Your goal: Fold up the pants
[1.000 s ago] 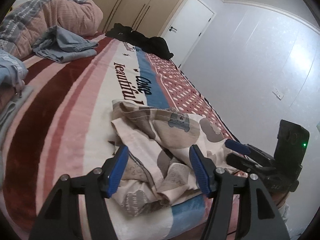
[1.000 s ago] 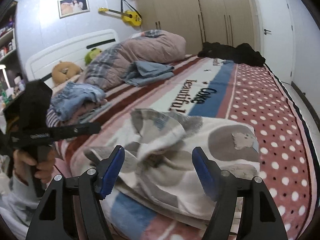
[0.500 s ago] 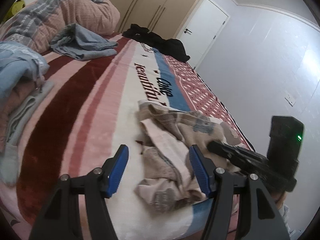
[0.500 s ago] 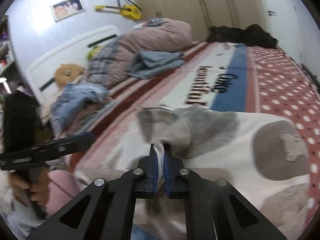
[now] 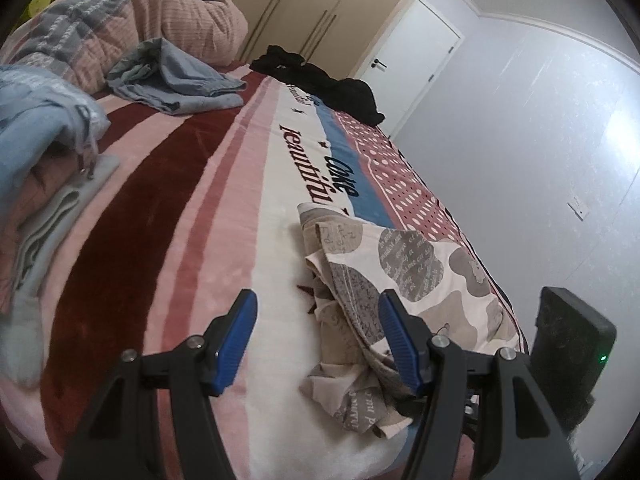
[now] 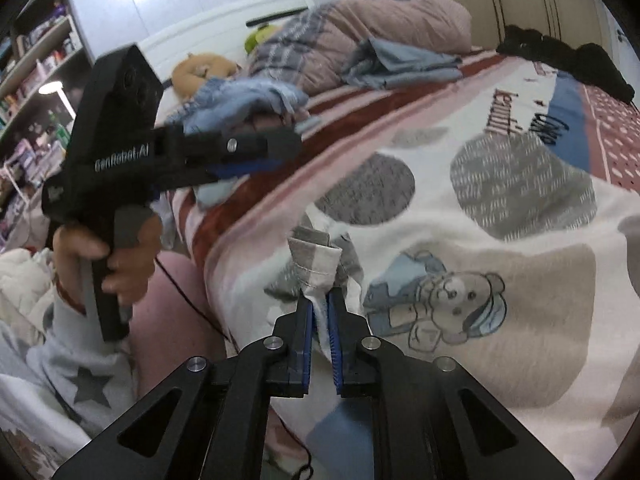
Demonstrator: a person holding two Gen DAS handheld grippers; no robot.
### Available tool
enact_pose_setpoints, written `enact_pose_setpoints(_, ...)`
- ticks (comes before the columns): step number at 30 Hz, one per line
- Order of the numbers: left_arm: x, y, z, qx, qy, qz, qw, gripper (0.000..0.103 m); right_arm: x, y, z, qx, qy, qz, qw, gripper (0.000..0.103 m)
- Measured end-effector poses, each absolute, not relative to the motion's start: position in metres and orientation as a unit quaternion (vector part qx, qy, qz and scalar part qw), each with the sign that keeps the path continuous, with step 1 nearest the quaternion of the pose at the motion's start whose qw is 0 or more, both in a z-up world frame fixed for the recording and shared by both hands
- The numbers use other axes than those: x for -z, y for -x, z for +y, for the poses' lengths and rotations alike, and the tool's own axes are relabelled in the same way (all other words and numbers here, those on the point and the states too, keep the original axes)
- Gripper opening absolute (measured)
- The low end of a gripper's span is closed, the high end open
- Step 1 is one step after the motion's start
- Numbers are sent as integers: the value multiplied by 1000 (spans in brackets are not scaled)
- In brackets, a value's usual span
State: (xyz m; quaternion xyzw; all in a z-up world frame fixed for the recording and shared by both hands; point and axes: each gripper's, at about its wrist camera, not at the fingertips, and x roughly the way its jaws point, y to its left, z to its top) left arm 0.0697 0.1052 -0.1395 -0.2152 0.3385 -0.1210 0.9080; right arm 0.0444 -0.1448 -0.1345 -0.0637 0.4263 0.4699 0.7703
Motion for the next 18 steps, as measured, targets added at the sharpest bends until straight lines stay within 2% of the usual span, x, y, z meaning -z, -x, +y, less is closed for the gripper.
enact_pose_setpoints(2,139,-77,107,131,221,337,906,59,124,-42,-151,-470,56,414,778,18)
enact_pose_setpoints(4,138,-84,110,136,226,337,904,59,113,-38,-154,-463,57,393,792,48)
enact_pose_setpoints(8,136,-90,113,131,212,341,907,59,106,-23,-139,-457,122,366,802,58)
enact_pose_setpoints(10,137,-88,114,132,213,340,906,59,112,-15,-131,-460,150,361,797,74)
enact_pose_setpoints(14,140,-86,115,135,218,343,904,59,131,-8,-116,-423,205,353,809,76)
enact_pose_setpoints(17,141,-85,116,137,217,345,903,59,135,-12,-115,-402,217,342,821,68)
enact_pose_setpoints(18,140,-85,116,138,218,346,902,59,135,-13,-117,-398,214,343,824,60)
